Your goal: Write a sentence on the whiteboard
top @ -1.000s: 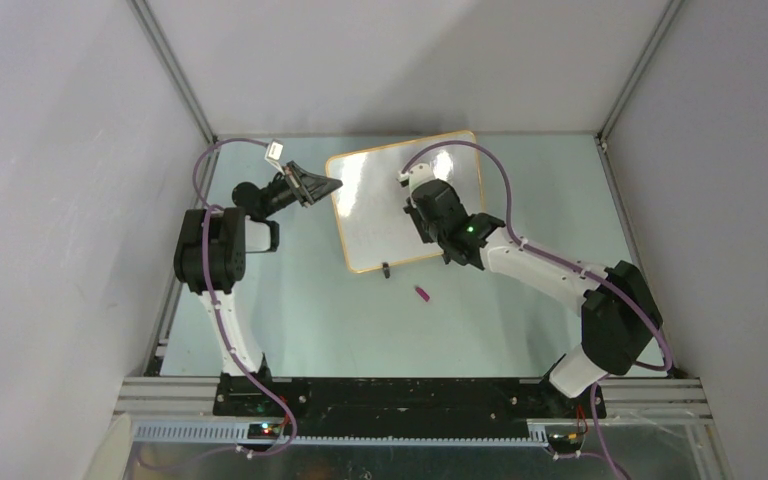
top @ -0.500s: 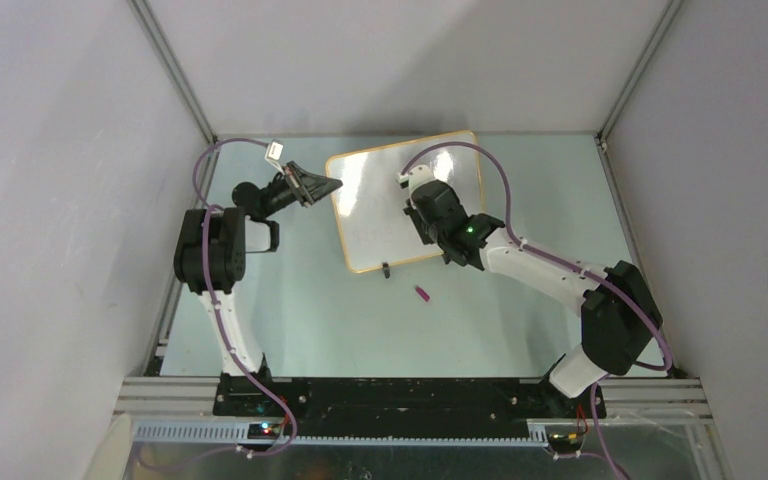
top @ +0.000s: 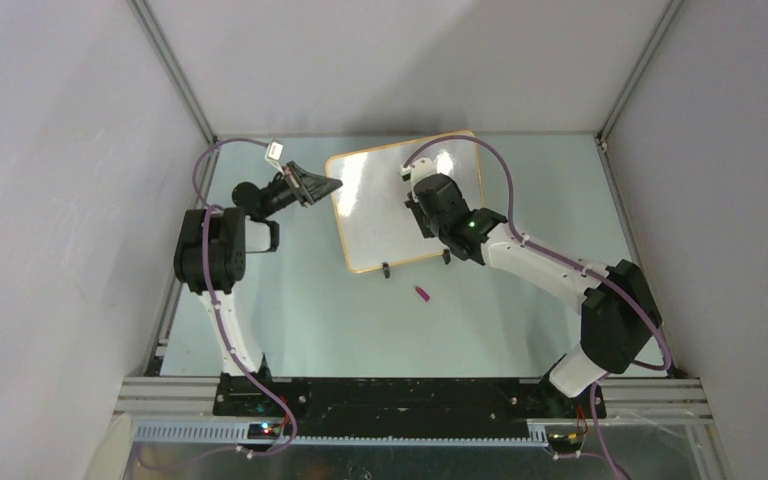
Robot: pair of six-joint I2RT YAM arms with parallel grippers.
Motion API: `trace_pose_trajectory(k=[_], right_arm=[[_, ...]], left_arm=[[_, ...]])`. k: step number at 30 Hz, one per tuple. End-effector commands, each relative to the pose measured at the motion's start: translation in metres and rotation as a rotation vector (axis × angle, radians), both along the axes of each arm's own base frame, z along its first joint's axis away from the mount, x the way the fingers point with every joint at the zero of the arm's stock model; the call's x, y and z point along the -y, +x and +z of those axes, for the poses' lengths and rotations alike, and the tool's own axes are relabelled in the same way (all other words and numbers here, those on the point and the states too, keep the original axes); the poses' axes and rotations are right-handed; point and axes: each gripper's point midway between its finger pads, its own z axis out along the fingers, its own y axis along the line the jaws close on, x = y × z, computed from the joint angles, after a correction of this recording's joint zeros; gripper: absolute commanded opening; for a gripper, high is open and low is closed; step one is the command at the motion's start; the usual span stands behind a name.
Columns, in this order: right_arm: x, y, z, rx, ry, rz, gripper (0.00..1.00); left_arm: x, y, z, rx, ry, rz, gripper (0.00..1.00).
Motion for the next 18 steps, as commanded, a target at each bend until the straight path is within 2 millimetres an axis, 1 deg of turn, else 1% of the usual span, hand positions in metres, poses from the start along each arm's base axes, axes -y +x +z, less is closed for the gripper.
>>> trace_pose_trajectory(k=[1, 11, 18], right_arm=[[-0.005, 0.019, 0.021, 0.060, 0.036, -0.017, 0.00], [0.008, 0.022, 0.022, 0.048, 0.034, -0.058, 0.00], [0.012, 0.021, 0.024, 0.045, 0.039, -0.068, 0.00]], left_arm=[[0.005, -0.007, 0.011, 0.097, 0.027, -0.011, 0.00], [0.005, -0.007, 0.011, 0.098, 0.027, -0.010, 0.00], [0.005, -0.007, 0.011, 0.096, 0.026, -0.009, 0.00]])
